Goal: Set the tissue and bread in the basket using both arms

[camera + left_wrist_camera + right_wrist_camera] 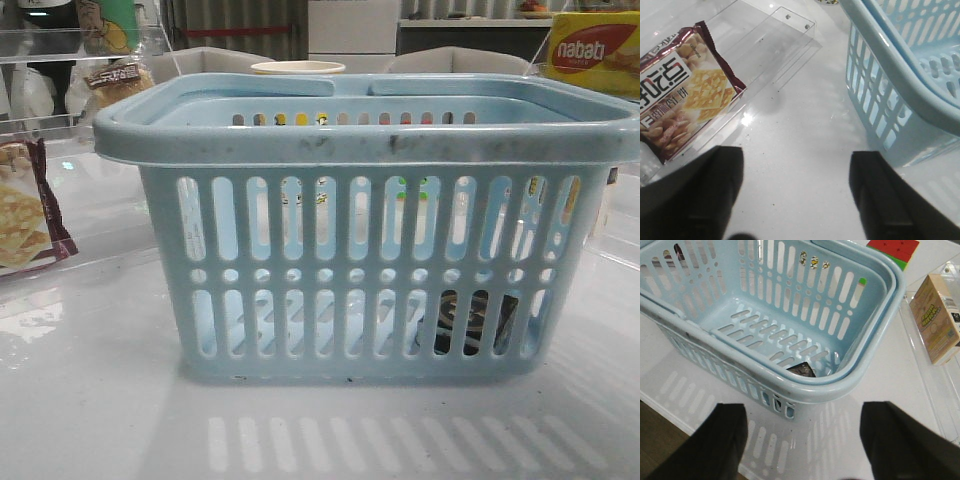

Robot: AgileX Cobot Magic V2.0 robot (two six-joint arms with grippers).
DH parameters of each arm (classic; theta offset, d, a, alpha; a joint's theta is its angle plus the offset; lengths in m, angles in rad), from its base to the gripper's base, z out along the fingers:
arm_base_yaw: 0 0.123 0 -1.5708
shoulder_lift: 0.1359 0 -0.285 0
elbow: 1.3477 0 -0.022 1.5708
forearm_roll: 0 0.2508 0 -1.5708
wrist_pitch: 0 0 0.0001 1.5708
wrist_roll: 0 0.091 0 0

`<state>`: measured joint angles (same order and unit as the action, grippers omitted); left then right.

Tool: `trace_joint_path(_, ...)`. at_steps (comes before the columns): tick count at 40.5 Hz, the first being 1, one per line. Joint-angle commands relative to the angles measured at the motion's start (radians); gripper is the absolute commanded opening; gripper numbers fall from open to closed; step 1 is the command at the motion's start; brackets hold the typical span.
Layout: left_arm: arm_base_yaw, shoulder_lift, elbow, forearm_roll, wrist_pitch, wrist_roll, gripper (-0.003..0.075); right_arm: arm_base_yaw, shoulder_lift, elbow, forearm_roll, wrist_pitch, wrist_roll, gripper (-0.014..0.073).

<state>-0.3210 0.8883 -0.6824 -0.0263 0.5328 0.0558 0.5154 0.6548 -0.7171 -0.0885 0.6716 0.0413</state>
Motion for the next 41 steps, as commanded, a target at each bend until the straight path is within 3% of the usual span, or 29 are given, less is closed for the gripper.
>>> trace_joint_path(1, 0.014, 0.073, -0.088, 0.001, -0.100, 0.002, 0.0636, -0.001, -0.002, -0.027, -0.021, -0.068, -0.005, 0.0568)
trace_joint_path(26, 0.179, 0.718, -0.719, -0.001, -0.159, 0.002, 0.0636, -0.001, -0.002, -0.027, -0.021, -0.068, -0.005, 0.0568)
trace_joint_path(41, 0.191, 1.006, -1.002, 0.001, -0.205, 0.002, 0.0636, -0.001, -0.002, -0.027, -0.021, -0.068, -0.005, 0.0568)
